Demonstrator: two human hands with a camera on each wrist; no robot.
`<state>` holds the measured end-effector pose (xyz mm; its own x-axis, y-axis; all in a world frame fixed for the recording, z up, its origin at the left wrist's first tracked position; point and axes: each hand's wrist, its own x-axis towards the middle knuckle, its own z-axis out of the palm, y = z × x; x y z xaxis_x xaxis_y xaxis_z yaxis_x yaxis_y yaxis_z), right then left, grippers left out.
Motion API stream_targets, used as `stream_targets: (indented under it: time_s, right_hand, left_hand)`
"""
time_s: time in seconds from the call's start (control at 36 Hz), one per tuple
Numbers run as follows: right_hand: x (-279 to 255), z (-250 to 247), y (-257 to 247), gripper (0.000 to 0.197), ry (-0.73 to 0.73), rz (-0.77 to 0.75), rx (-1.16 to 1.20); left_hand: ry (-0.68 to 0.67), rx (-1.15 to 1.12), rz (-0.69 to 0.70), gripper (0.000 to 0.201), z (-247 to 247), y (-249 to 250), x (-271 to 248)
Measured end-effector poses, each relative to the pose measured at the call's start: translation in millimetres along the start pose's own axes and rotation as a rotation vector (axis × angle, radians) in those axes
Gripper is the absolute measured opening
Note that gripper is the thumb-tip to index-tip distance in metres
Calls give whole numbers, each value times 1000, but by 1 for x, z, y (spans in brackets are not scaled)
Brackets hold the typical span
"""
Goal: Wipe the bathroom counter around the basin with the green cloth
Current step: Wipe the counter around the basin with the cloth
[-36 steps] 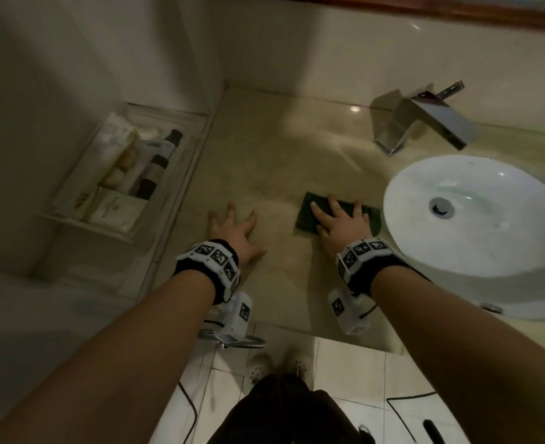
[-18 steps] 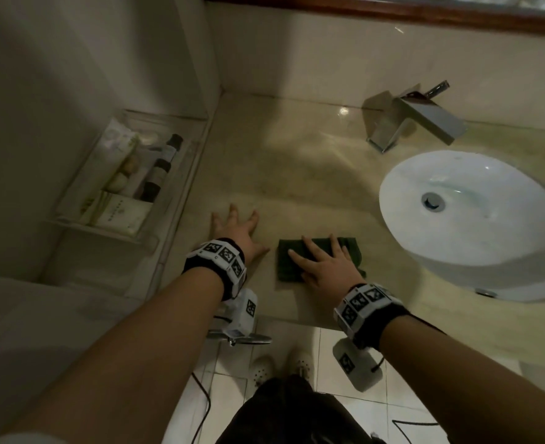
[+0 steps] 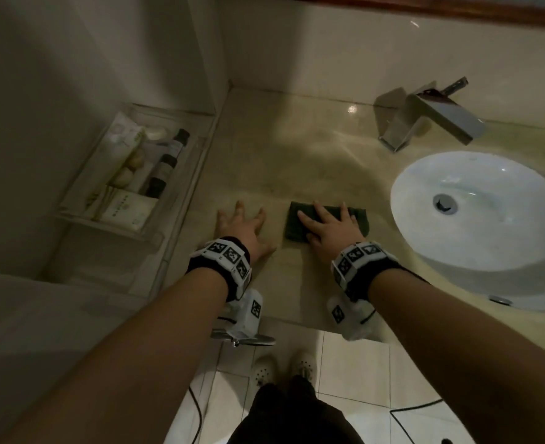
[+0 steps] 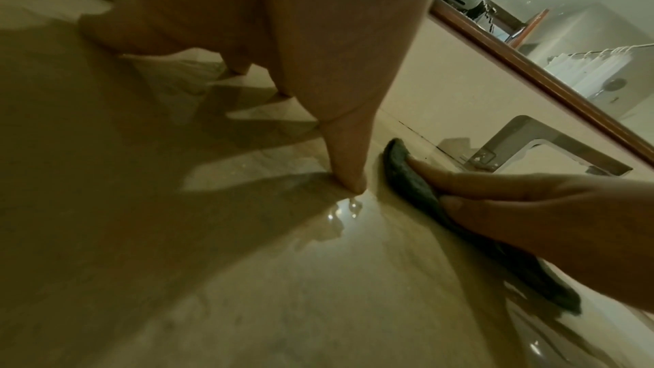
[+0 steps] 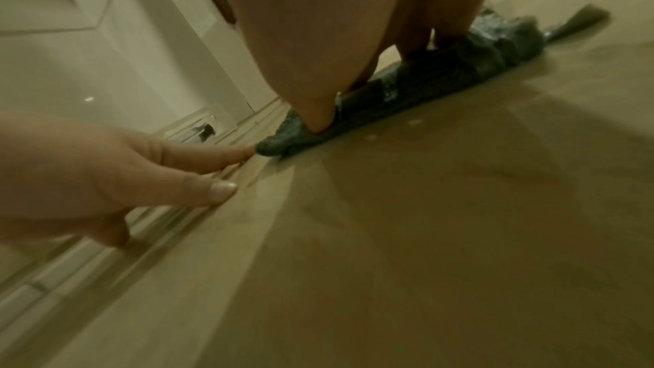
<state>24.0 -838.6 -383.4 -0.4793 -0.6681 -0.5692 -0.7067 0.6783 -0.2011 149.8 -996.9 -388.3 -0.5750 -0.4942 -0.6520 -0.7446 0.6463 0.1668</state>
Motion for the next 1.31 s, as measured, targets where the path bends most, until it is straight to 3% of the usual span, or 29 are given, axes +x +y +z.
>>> stream_targets:
  time_s: [0.11, 0.25, 0.42, 0.5, 0.61, 0.72, 0.83, 1.31]
  right_hand:
    - [7, -4, -20, 51, -12, 15, -23]
    - [3, 10, -57, 50, -15, -42, -66]
    - [-2, 17, -84, 54, -78, -101, -48]
    - [-7, 7, -71, 57, 13, -129, 110]
    - [-8, -10, -25, 53, 239, -33, 188]
    - [-8, -14, 26, 60, 115, 83, 121]
    - [-11, 2, 44, 65, -9, 37, 4]
    - [-13, -9, 30, 69, -35, 29, -14]
  left_hand:
    - [29, 30, 41, 83, -5, -2, -4]
    - [132, -169, 62, 82, -15, -23, 0]
    - [226, -217, 49, 77, -25, -23, -12]
    - [231, -188, 83, 74, -22, -13, -17]
    - [230, -19, 160, 64, -11, 7, -25]
    - [216, 68, 269, 59, 7, 34, -27]
    - [120, 90, 249, 56, 22, 47, -26]
    - [89, 138, 255, 55, 50, 0, -54]
